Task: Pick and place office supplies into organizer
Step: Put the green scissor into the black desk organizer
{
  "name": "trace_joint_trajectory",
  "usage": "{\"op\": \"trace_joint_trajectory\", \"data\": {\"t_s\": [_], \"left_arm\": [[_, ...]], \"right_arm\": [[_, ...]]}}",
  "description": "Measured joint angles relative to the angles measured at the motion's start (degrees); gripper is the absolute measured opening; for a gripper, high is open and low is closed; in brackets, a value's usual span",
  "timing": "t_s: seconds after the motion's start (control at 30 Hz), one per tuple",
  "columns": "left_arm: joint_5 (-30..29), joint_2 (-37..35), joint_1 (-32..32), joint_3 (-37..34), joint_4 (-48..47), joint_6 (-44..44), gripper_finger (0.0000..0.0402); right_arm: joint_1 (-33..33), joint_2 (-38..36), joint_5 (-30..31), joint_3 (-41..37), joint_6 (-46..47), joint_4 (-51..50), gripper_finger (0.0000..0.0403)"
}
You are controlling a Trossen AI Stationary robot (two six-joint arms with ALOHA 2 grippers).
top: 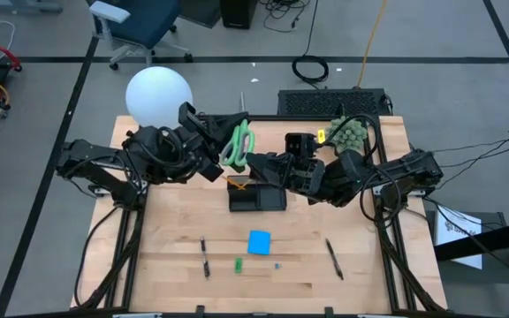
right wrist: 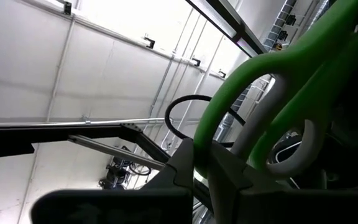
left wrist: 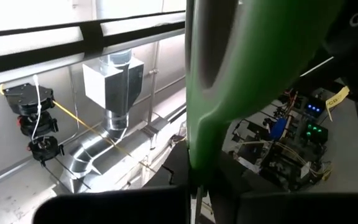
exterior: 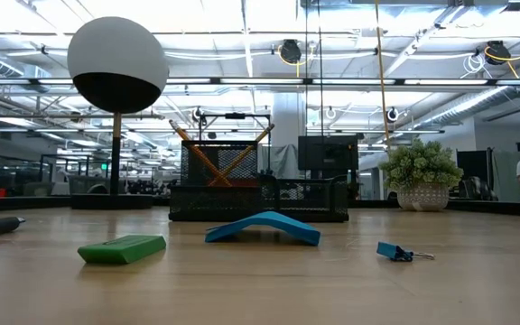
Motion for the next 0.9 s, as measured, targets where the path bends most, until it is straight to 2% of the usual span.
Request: {"op": "trace_joint_trajectory", "data": {"t_s": [0.47, 0.9], "left_arm": [[-5.22, -0.04, -2.96, 0.0, 0.64, 4.04, 0.0007], [-9.83, -0.5, -5.31, 0.0, 1.53, 3.31, 0.0008]], "right_arm": [[0.01, 0.0, -0.18, -0.02, -3.34, -0.61, 0.0097], [0.0, -0.07, -0.32, -0.02, -3.85, -0.85, 0.0172]]}}
